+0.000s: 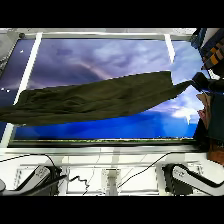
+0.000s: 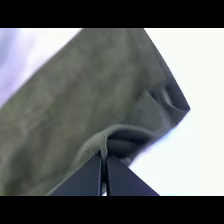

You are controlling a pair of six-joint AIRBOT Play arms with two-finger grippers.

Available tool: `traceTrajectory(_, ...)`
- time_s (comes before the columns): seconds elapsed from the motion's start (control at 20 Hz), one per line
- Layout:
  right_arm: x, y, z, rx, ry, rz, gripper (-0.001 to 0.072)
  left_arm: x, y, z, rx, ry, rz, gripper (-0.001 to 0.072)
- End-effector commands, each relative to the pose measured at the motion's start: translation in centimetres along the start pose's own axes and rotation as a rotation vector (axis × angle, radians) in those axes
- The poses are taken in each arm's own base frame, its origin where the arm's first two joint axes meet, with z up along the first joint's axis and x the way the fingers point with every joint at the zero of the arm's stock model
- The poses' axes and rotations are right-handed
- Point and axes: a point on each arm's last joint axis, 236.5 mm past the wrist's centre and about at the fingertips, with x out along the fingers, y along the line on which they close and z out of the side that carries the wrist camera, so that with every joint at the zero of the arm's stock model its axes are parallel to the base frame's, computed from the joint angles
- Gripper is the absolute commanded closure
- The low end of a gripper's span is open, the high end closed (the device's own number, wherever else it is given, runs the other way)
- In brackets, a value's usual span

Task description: Fold the clothes and pants, and hang the long-sleeved shirts on hangers.

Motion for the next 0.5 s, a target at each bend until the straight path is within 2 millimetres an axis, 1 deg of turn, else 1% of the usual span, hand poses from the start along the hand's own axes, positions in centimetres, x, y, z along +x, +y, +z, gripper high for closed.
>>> traceTrajectory(0.0,4.8,2.3,0.9,0.051,0.051,0.027,0.0697,1.3,0.3,1.4,-0.133,0.037,0.001,0.0666)
traceTrajectory(0.1,7.1,2.5,1.3,0.067,0.117,0.022,0.0697,2.1,0.1,2.5,-0.16,0.071,-0.001,0.0666)
traceTrajectory(0.2,9.0,2.5,2.1,0.117,0.143,0.019,0.0697,3.2,-0.5,4.2,-0.204,0.067,-0.007,0.0664)
traceTrajectory(0.35,11.4,1.9,3.6,0.22,0.115,0.013,0.0697,6.1,-1.9,6.4,-0.253,0.014,-0.03,0.0663)
traceTrajectory(0.45,12.8,1.1,5.0,0.318,0.053,0.009,0.0697,8.6,-3.1,7.3,-0.302,-0.004,-0.061,0.0661)
